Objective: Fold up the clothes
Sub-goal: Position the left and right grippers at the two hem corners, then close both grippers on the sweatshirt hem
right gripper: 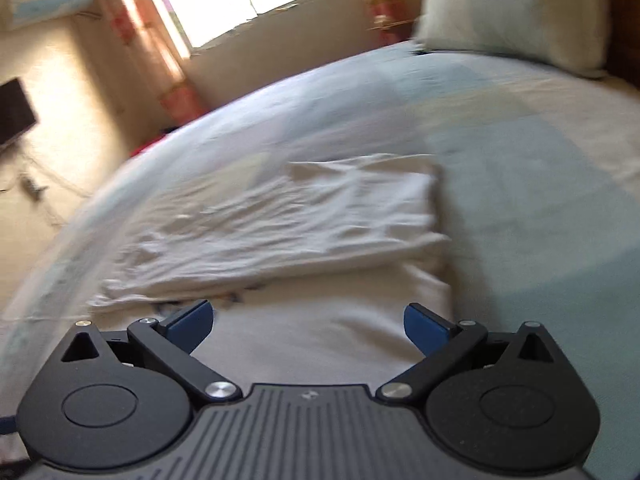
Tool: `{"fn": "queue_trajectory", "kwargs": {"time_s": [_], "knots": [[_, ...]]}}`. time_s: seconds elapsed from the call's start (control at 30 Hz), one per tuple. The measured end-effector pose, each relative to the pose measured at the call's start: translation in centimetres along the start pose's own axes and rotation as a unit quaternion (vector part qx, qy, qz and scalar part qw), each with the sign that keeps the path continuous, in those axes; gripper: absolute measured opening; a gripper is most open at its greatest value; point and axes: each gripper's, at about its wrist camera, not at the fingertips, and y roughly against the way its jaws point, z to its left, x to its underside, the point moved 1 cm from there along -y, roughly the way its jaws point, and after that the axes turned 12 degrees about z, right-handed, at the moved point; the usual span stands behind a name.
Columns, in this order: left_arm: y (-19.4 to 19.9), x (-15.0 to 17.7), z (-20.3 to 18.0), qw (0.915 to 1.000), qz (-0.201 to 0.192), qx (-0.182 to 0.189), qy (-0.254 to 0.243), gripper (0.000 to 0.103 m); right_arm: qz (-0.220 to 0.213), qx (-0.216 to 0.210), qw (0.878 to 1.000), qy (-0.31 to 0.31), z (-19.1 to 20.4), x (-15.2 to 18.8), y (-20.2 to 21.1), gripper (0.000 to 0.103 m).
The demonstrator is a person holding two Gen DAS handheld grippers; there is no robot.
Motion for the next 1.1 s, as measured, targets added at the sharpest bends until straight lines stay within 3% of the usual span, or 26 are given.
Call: {"fn": "queue_trajectory", "kwargs": {"time_s": [0.1, 0.33, 0.47, 0.6, 0.73, 0.93, 1.1], "knots": [[0.1, 0.0, -0.1, 1.0000, 0.005, 0.004, -0.005, 0.102, 0.017, 0.023, 1.000, 0.010, 0.1, -0.4, -0.6, 0.103], [0.2, -0.4, -1.4, 0.9964, 0.015, -0.017, -0.082, 0.102, 0.062, -0.004, 0.997, 0.053, 2.4, 2.9, 3.9, 0.103], [0.6, 0.5, -3.0, 0.9938, 0.024, -0.001, -0.108, 0.102, 0.091, -0.018, 0.988, 0.120, 4.7, 8.1, 6.6, 0.103], [0.8, 2.3, -4.4, 0.9874, 0.041, -0.010, -0.153, 0.102, 0.096, 0.011, 0.979, 0.181, 6.2, 11.8, 8.7, 0.103], [1.3, 4.1, -5.7, 0.9760, 0.054, -0.016, -0.211, 0.102, 0.116, 0.035, 0.955, 0.270, 7.9, 14.5, 10.0, 0.103], [1.5, 6.7, -7.9, 0.9508, 0.049, -0.033, -0.304, 0.102, 0.133, 0.047, 0.909, 0.392, 10.9, 18.5, 10.9, 0.103], [1.3, 8.2, -9.1, 0.9380, 0.046, -0.022, -0.343, 0.102, 0.134, 0.093, 0.855, 0.493, 13.1, 21.8, 9.4, 0.103]]}}
